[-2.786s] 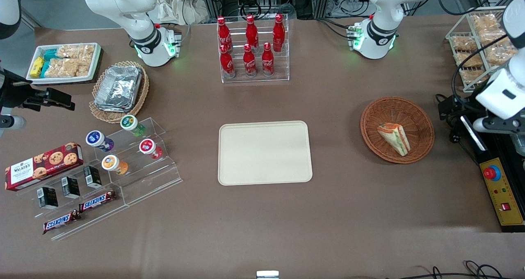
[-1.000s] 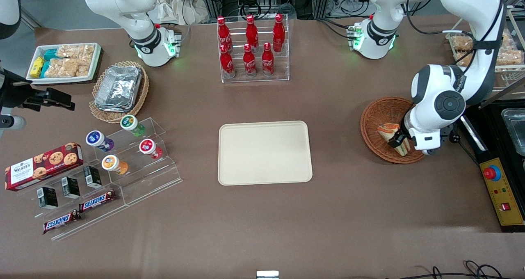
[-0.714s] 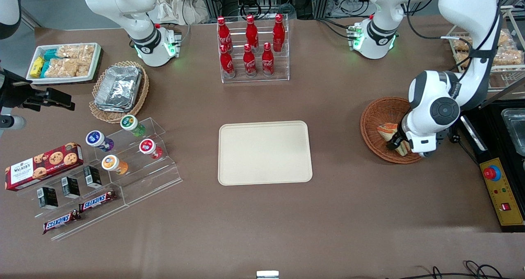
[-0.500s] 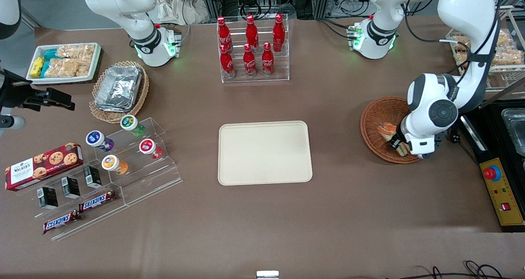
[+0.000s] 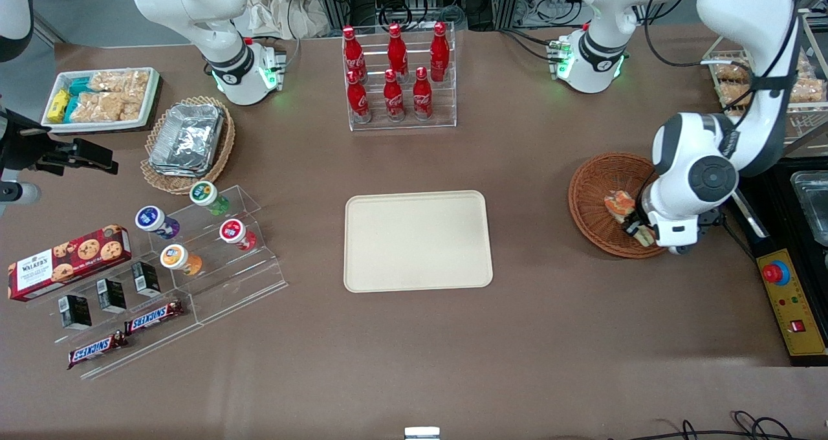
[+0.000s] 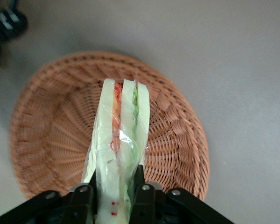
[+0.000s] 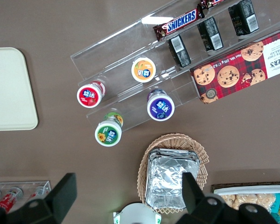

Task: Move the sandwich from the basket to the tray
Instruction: 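Lift the sandwich and carry it with the left gripper over the tray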

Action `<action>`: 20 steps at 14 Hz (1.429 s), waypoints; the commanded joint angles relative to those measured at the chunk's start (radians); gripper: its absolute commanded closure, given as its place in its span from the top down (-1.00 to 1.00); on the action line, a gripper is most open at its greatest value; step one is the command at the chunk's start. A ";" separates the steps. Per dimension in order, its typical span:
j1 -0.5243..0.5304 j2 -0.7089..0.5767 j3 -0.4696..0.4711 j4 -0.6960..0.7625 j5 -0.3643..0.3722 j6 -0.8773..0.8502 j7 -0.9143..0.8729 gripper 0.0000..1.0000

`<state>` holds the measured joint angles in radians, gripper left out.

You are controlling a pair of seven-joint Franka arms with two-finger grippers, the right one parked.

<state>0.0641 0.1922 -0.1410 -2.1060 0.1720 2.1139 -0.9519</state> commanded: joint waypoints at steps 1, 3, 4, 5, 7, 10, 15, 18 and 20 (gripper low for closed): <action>0.005 -0.069 -0.006 0.058 -0.003 -0.090 0.113 -1.00; 0.003 -0.109 -0.009 0.114 -0.038 -0.179 0.178 -1.00; 0.002 -0.106 -0.012 0.185 -0.087 -0.255 0.227 -1.00; -0.003 -0.100 -0.012 0.257 -0.135 -0.334 0.263 -1.00; -0.009 -0.096 -0.017 0.345 -0.207 -0.414 0.324 -1.00; -0.020 -0.082 -0.073 0.394 -0.261 -0.416 0.344 -1.00; -0.053 -0.011 -0.215 0.412 -0.332 -0.258 0.289 -0.93; -0.136 0.058 -0.232 0.405 -0.319 -0.143 0.243 -0.94; -0.183 0.128 -0.233 0.406 -0.312 -0.066 0.242 -1.00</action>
<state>-0.0802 0.2520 -0.3779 -1.7262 -0.1465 1.9984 -0.6941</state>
